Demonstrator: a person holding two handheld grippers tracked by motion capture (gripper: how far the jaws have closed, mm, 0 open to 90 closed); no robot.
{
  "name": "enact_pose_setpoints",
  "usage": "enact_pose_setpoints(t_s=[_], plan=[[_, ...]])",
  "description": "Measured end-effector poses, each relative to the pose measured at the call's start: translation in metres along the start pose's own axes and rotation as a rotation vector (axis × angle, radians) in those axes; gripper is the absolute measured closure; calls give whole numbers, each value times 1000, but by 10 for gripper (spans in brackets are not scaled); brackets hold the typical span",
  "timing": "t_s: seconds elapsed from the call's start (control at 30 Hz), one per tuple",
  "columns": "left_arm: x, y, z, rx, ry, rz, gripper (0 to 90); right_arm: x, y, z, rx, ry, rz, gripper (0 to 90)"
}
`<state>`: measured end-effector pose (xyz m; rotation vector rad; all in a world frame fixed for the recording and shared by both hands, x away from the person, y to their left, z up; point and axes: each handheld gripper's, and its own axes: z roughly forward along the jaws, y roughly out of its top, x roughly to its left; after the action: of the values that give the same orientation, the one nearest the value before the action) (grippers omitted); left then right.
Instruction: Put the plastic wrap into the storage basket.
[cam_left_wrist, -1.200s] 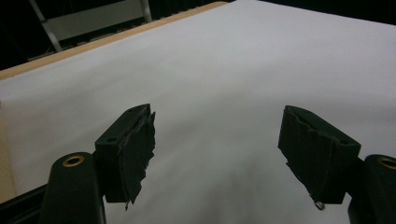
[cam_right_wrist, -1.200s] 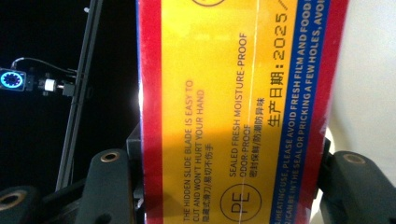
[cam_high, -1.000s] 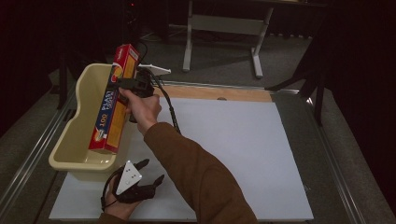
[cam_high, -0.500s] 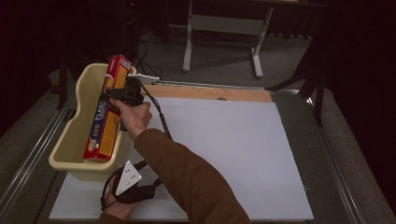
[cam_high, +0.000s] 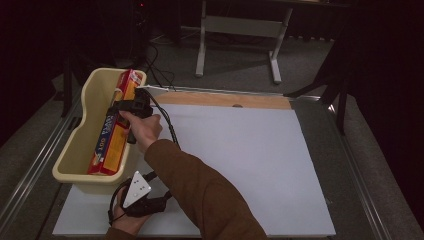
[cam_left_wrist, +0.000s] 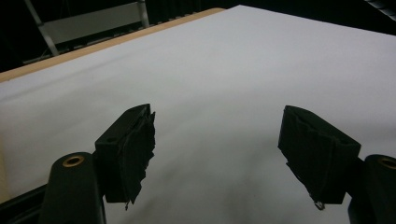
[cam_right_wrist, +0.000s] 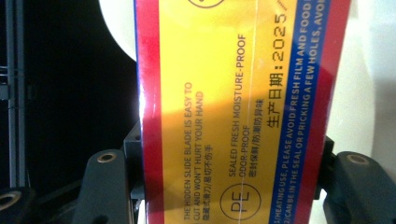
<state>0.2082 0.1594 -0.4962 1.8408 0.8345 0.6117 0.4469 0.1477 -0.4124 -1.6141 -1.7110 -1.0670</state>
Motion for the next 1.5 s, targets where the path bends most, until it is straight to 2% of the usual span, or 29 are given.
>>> enact_pose_setpoints(t_s=[0.1,0.17,0.47,0.6,0.67,0.73,0.83,0.93,1.27,1.5], plan=[[0,0,0,2,0,-1,266,-2,1,1,13,-21,16,371],[1,0,0,3,0,-1,266,0,0,3,19,-61,1,369],[1,-1,-1,1,2,-6,266,2,-1,2,17,-100,-12,351],[1,-1,-1,-2,2,-8,266,5,-2,0,22,-138,-25,306],[1,-1,-1,-1,4,-5,266,7,-1,-4,27,-129,-26,297],[1,-1,-1,1,4,-4,266,10,0,-11,31,-84,-29,275],[1,-1,0,2,7,-2,266,14,-1,-19,56,-85,-87,272],[0,-1,0,8,6,1,266,14,-2,-27,69,-109,-195,280],[1,-1,-1,5,14,0,266,11,-10,-63,37,-153,-485,300],[1,-1,-3,5,22,-3,266,-2,-17,-82,5,-181,-686,298]])
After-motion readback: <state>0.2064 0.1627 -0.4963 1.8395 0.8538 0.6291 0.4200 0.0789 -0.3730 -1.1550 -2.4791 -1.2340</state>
